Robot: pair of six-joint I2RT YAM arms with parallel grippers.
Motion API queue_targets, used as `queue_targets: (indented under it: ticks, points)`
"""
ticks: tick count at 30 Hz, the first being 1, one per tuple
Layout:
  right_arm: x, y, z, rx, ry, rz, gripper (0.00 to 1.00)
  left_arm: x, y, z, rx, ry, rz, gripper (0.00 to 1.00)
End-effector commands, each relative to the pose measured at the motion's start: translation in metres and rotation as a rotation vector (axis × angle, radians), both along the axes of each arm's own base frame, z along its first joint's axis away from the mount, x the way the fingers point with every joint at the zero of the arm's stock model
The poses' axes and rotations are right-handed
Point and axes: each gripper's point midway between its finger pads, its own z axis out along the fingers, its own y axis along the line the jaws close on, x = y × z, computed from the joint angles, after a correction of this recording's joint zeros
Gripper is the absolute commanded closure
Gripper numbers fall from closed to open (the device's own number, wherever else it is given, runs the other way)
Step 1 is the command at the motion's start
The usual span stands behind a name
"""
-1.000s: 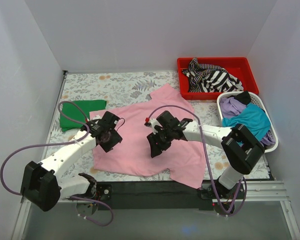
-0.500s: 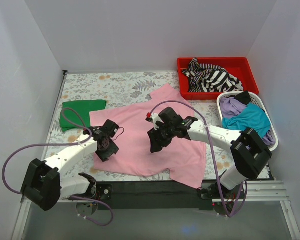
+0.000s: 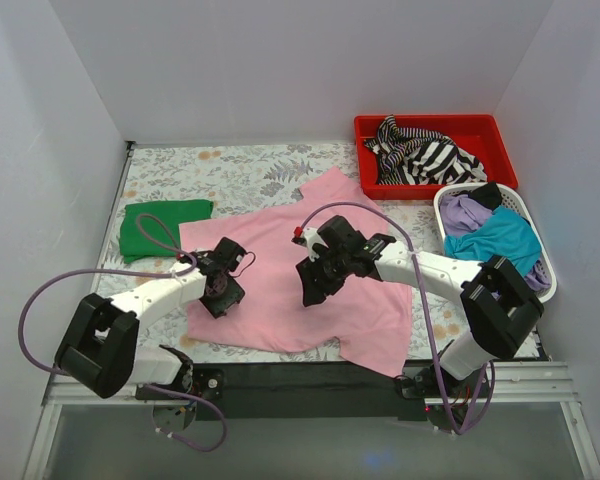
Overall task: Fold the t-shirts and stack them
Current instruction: Flatten the tshirt out
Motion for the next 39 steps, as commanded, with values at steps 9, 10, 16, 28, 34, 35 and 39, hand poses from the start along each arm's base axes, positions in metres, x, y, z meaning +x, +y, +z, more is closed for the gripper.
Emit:
queue_targets:
  ticks: [9, 10, 16, 28, 34, 35, 39]
  points:
    - [0.001, -0.004, -0.005, -0.024, -0.006, 0.009, 0.42, -0.044, 0.007, 0.021, -0.036, 0.059, -0.010, 0.57]
    - [0.001, -0.004, -0.006, -0.027, -0.006, 0.006, 0.42, -0.055, 0.010, 0.021, -0.039, 0.085, -0.010, 0.57]
    - [0.001, -0.005, -0.010, -0.036, 0.001, 0.007, 0.42, -0.088, -0.001, 0.028, -0.192, 0.109, -0.030, 0.62]
    - [0.001, -0.012, -0.014, -0.061, -0.004, -0.021, 0.42, -0.106, -0.011, 0.097, -0.336, 0.059, -0.062, 0.64]
    - [0.003, -0.010, -0.015, -0.064, -0.001, -0.022, 0.42, -0.053, -0.003, 0.105, -0.194, -0.090, -0.039, 0.64]
    - [0.003, -0.010, -0.016, -0.065, -0.001, -0.022, 0.42, -0.047, -0.006, 0.099, -0.188, -0.088, -0.050, 0.64]
    - [0.003, -0.012, -0.016, -0.072, -0.007, -0.031, 0.42, -0.035, -0.012, 0.057, -0.140, -0.021, -0.049, 0.64]
